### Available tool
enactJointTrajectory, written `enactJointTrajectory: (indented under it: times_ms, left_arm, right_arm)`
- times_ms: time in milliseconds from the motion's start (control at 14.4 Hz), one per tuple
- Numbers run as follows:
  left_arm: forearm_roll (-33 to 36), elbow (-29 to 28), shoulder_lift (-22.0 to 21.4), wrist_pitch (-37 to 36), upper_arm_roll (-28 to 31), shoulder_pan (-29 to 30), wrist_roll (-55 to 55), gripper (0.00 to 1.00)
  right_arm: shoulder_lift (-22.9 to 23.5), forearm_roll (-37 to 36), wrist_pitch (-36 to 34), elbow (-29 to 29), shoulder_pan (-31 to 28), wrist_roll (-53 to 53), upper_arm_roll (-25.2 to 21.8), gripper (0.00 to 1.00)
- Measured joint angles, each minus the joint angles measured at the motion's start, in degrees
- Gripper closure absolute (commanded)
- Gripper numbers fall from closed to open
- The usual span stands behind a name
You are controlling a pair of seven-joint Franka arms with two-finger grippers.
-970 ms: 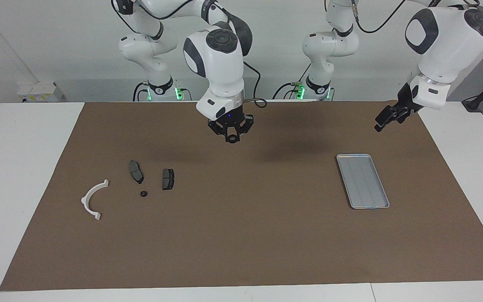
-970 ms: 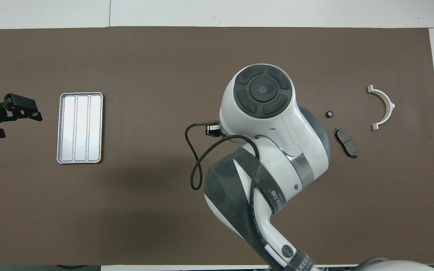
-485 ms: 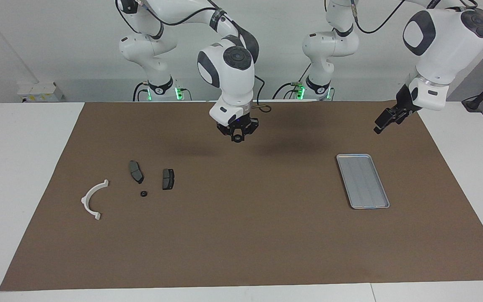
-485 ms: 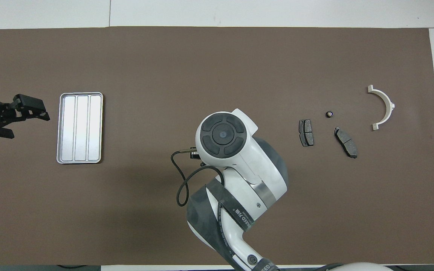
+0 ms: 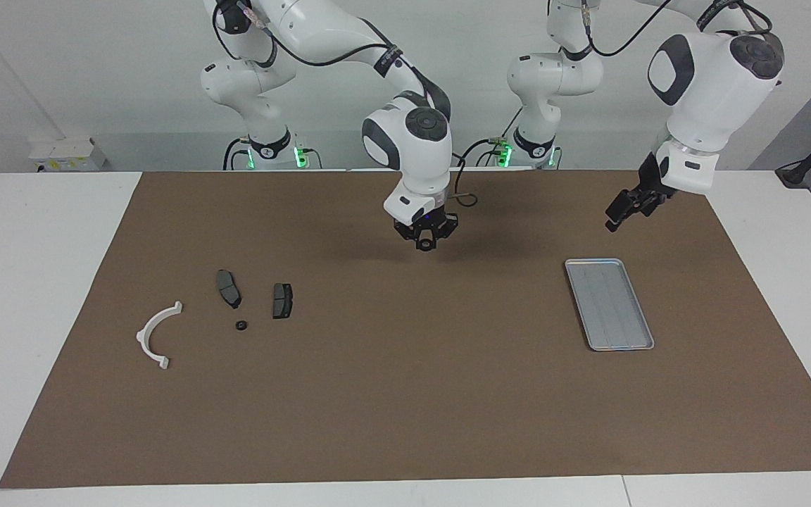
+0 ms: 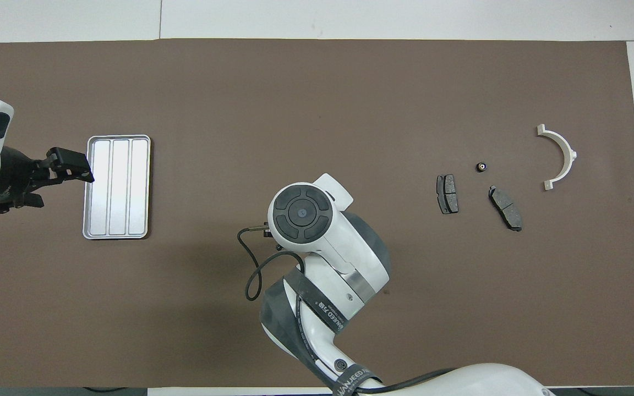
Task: Pick bearing gear from pile to tray
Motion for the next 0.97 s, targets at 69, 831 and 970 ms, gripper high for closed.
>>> enactJointTrajectory:
  times_ms: [69, 831, 970]
  left_arm:
    - [0.00, -0.50, -0.07, 0.57, 0.00, -0.02, -0.06, 0.00]
    - [0.00, -4.41, -0.16, 4.60, -0.13, -0.97, -2.08, 0.00]
    - [0.00, -4.95, -0.16, 5.23, -0.13, -1.10, -2.11, 0.00]
  right_arm:
    - [0.52, -0.04, 1.04, -0.56, -0.03, 0.00, -0.04, 0.86]
    - [3.42, -0.12, 7.32, -3.70, -0.40, -1.06, -0.32, 0.86]
    - [3.55, -0.12, 8.17, -4.12, -0.51, -1.14, -0.32, 0.86]
